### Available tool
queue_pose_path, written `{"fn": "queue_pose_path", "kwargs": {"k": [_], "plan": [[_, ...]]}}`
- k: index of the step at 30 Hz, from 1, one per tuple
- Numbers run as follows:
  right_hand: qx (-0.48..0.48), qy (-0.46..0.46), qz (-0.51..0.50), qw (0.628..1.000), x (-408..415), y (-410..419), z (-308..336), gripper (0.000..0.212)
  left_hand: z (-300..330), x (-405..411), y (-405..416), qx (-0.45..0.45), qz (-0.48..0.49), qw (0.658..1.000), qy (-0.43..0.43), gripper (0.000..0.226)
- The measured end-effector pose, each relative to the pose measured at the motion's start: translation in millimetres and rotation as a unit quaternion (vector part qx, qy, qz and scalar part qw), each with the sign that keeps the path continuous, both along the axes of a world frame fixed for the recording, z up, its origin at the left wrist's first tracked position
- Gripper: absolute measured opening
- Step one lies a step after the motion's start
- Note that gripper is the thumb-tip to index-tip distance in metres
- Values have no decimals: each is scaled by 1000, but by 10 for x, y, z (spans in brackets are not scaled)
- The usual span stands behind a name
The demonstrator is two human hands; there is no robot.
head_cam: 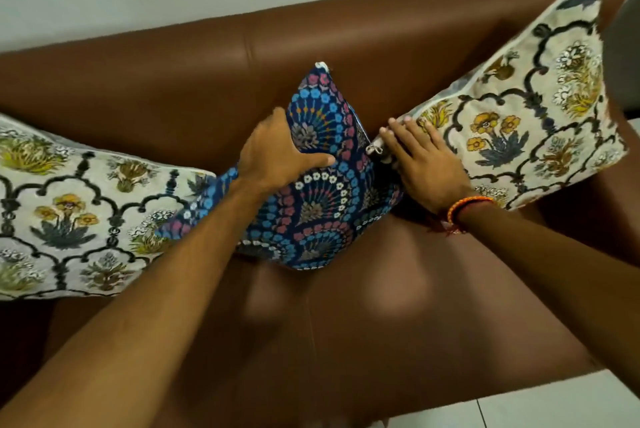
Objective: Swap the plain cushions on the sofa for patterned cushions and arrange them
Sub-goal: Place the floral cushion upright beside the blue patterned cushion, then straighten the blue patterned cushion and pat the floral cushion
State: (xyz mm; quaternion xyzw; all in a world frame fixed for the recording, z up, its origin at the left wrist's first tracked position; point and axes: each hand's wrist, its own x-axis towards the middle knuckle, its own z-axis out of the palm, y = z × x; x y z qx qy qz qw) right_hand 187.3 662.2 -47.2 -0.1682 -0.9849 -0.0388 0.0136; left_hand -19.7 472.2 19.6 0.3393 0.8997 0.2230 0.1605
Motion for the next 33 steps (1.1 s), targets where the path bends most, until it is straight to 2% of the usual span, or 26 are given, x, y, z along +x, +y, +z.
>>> {"fn": "queue_pose_path", "kwargs": {"k": [4,7,10,11,14,16,17,19,21,23,25,27,28,31,33], "plan": [[10,-1,-11,1000,-11,-40,12,66,-28,247,-340,119,-3,992,-31,70],[-7,-8,-23,1000,-30,-58,35,76,152,208,-592,217,-12,970,-107,44],[-108,-20,-44,993,-109,-51,131,114,440,-3,-807,227,-68,954,-186,29],[-135,-16,-33,990,-149,-62,161,119,513,-88,-860,224,-82,949,-208,27],[-142,-51,30,988,-319,-104,175,116,638,-364,-1068,229,-113,926,-279,18],[-167,-117,25,979,-400,-108,168,117,668,-475,-1171,247,-123,913,-299,27],[-195,-141,22,970,-421,-106,152,121,663,-494,-1190,264,-112,911,-295,32],[-283,-131,20,950,-453,-139,158,119,579,-504,-1167,310,-72,905,-282,30],[-428,-75,-32,900,-477,-186,235,111,476,-532,-1074,345,-32,895,-280,22],[-510,-9,-64,858,-470,-150,303,102,343,-616,-941,348,-11,901,-258,15],[-484,1,-76,872,-457,-121,332,98,198,-724,-809,318,4,925,-206,10],[-412,5,-67,909,-472,-131,323,95,59,-815,-708,279,35,948,-151,28],[-386,10,-63,920,-482,-149,302,91,11,-836,-672,266,47,951,-150,30],[-347,-3,-70,935,-550,-230,251,86,-82,-893,-601,222,47,960,-164,43],[-352,-1,-80,933,-604,-289,252,91,-102,-889,-585,169,47,978,-114,50]]}}
